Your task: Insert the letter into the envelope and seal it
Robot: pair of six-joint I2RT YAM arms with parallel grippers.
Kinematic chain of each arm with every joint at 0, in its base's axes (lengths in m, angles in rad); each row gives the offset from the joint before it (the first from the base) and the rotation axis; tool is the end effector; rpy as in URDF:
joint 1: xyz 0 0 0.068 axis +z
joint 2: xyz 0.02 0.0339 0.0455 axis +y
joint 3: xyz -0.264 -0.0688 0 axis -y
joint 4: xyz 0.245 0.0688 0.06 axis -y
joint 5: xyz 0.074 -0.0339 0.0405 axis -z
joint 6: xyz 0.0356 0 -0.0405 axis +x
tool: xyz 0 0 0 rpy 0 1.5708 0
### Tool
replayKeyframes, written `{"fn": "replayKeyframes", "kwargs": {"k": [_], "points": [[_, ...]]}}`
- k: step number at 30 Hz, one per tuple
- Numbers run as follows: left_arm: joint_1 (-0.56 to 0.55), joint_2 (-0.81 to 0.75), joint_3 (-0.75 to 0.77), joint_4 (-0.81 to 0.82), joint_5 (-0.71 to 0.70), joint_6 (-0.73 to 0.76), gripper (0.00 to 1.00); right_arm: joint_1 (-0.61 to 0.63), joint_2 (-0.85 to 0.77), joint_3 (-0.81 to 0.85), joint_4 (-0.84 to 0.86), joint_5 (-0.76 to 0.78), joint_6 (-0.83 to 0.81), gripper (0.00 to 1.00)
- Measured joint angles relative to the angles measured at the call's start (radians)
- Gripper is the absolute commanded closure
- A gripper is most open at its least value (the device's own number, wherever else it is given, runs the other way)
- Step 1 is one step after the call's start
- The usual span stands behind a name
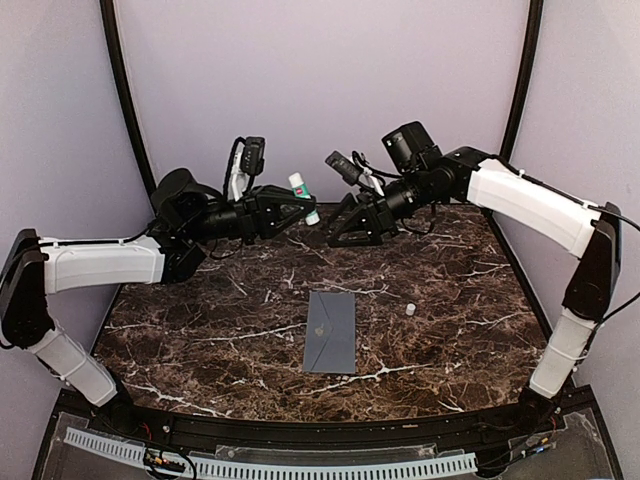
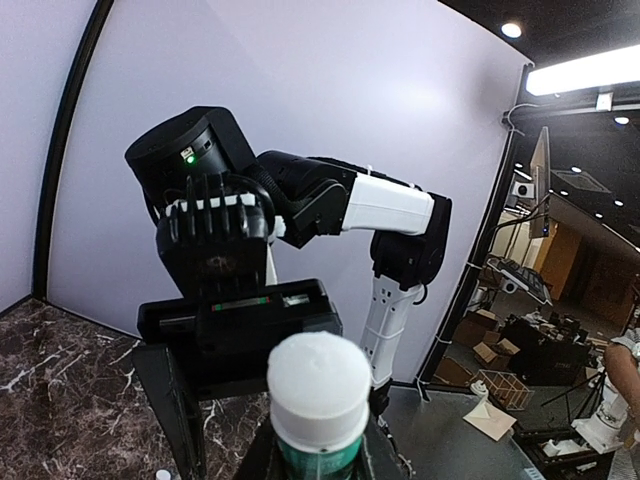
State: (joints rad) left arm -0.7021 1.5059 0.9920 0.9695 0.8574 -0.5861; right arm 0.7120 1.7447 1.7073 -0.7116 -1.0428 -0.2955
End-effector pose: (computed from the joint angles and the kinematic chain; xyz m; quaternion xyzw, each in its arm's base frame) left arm 0.2369 -0.2357 0.3516 0.3800 0.4600 -0.6393 0.4850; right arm 0.2677 0.2716 0.3617 -0.5580 0.6002 0.5184 0.2445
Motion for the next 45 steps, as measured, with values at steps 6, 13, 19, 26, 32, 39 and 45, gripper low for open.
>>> {"fn": "replayKeyframes", "kwargs": {"k": [6, 13, 19, 26, 32, 39, 45], "points": [[0.0, 0.005, 0.0, 0.029, 0.02, -0.035, 1.0, 0.003, 0.014, 0.039, 0.002, -0.044, 0.047, 0.4], [0.0, 0.007, 0.0, 0.023, 0.021, -0.043, 1.0, 0.006, 0.021, 0.067, 0.014, -0.092, 0.093, 0.46], [0.004, 0.007, 0.0, -0.017, 0.018, -0.03, 1.0, 0.019, 0.026, 0.075, 0.016, -0.111, 0.111, 0.5], [0.004, 0.007, 0.002, -0.051, 0.018, -0.021, 1.0, 0.04, 0.037, 0.082, 0.016, -0.121, 0.123, 0.56], [0.004, 0.007, 0.004, -0.064, 0.018, -0.018, 1.0, 0.047, 0.059, 0.098, 0.019, -0.128, 0.134, 0.68], [0.003, 0.007, 0.007, -0.071, 0.023, -0.009, 1.0, 0.047, 0.071, 0.1, 0.032, -0.126, 0.153, 0.83], [0.004, 0.007, 0.01, -0.099, 0.015, 0.017, 1.0, 0.047, 0.074, 0.103, 0.026, -0.098, 0.162, 0.93]]}}
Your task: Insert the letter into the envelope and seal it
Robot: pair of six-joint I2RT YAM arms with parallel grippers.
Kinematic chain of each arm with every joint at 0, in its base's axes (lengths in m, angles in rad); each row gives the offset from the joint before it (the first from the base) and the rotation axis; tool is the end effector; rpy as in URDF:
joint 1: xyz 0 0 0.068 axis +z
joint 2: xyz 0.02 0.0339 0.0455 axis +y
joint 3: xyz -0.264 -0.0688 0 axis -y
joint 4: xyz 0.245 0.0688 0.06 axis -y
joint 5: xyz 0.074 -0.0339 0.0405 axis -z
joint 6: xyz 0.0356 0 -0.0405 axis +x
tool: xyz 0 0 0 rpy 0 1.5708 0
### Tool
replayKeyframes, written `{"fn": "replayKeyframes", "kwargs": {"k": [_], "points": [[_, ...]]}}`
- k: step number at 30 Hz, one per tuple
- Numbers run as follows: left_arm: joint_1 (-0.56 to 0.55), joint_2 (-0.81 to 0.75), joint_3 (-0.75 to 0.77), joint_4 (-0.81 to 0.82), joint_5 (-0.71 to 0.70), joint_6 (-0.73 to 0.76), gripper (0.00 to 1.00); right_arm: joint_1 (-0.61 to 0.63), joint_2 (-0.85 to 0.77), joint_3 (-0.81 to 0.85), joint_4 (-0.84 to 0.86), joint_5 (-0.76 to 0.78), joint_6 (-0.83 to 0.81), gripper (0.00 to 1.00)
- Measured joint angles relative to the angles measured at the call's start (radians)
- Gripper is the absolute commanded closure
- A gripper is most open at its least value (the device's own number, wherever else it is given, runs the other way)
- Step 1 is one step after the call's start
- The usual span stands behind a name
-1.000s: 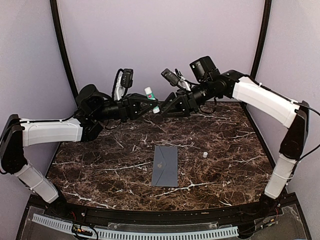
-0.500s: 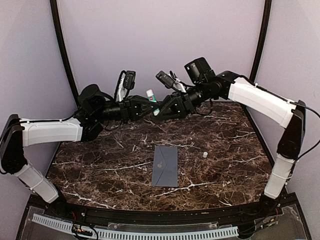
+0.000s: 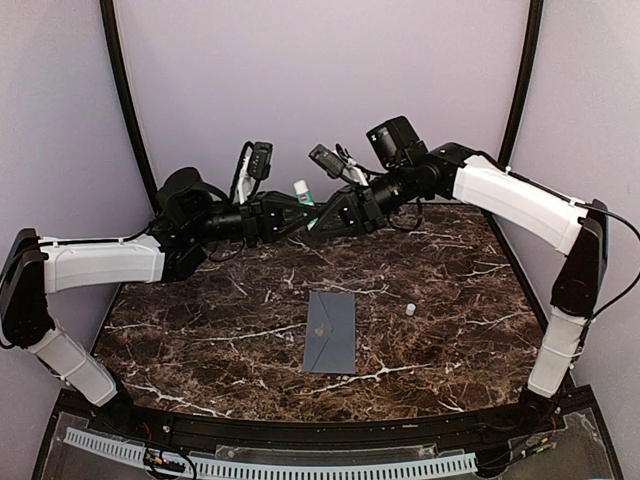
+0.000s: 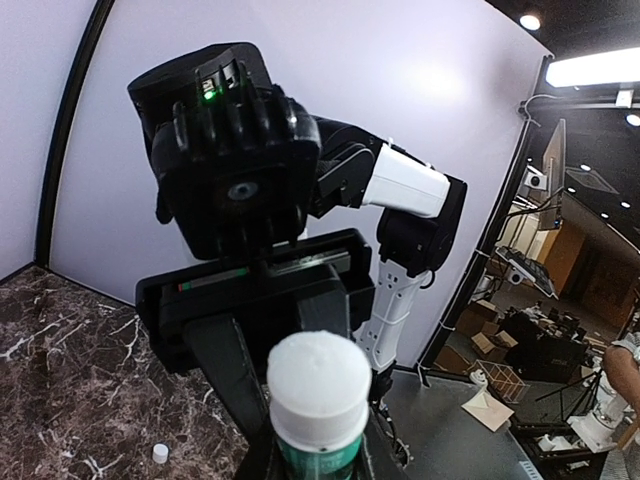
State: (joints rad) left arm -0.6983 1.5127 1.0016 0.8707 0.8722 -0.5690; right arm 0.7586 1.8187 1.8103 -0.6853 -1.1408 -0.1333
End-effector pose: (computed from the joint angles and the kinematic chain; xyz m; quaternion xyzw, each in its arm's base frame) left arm 0.2417 -0.2384 0.3436 0.3799 0.4925 -0.6350 0.4582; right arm 0.2670 0.2977 0.3706 -0.5355 0.5886 0.5751 0.1897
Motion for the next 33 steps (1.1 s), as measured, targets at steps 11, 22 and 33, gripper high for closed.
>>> {"fn": "replayKeyframes", "kwargs": {"k": [11, 22, 33], "points": [[-0.04, 0.004, -0.015, -0.117, -0.586, -0.067, 1.0, 0.093, -0.031, 0.015, 0.082, 0.856, 0.105, 0.82], [-0.067, 0.009, 0.031, -0.23, -0.773, -0.015, 1.0, 0.078, -0.152, -0.139, 0.047, 0.792, 0.061, 0.34], [-0.059, -0.105, 0.073, -0.288, -0.298, 0.172, 1.0, -0.19, -0.313, -0.214, 0.014, 0.127, -0.218, 0.53]]}}
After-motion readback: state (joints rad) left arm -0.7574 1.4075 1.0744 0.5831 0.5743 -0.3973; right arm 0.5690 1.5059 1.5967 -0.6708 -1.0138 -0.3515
